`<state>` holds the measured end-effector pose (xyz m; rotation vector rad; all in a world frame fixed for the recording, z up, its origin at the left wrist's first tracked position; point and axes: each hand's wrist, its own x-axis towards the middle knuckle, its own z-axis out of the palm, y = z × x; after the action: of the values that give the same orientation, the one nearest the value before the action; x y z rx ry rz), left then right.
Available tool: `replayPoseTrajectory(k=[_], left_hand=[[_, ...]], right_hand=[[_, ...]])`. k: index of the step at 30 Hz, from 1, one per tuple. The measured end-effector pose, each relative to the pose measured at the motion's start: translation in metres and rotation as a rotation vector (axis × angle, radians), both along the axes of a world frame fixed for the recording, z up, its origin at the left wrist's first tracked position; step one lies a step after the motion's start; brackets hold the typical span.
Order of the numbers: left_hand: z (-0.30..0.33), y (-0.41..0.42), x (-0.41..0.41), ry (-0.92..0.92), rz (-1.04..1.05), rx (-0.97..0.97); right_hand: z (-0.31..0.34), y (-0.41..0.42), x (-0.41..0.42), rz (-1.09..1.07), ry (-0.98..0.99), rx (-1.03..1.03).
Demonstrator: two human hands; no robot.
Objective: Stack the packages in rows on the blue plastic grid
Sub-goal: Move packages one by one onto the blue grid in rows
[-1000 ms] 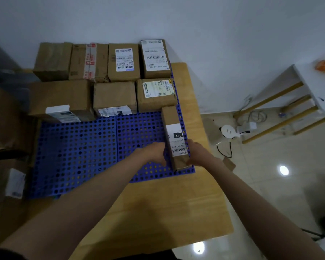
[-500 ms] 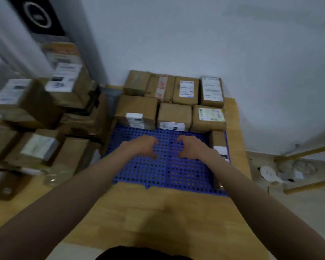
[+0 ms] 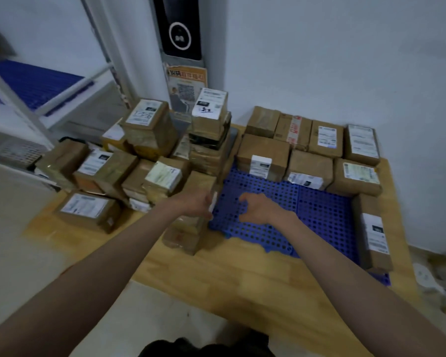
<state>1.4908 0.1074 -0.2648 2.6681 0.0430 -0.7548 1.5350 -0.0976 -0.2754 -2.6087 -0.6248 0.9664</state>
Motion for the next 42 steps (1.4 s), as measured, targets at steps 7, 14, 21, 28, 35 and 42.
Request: replayPoseTrajectory(k=[7,14,21,28,35,42], left_hand=[[-0.018,0.071,-0.045,-0.016,0.073,0.064],[-0.032,0.092,-0.047,-0.017,0.123,-0.001],[-0.039,0.085,-0.025,0.016,0.104,-0.070],[-0.042,0.082,-0.008,0.021,0.091,-0.037],[-0.034,0.057,0.016,-0.007,0.083,-0.027],[-0.029,-0.005,0.052,-0.027,0.020,-0.156]], right_hand=[[-0.019,0.074,-0.045,-0.075,0.056,0.034],[-0.035,0.105,-0.056,-0.141,0.068,0.086],[-0.047,0.105,-0.035,-0.200,0.124,0.107],[-0.055,0.117,-0.018,-0.219,0.214,0.179],[-0.049,0.090,-0.002,-0.256,0.191,0.230],[-0.034,0.018,0.016,-0.394,0.158,0.309]])
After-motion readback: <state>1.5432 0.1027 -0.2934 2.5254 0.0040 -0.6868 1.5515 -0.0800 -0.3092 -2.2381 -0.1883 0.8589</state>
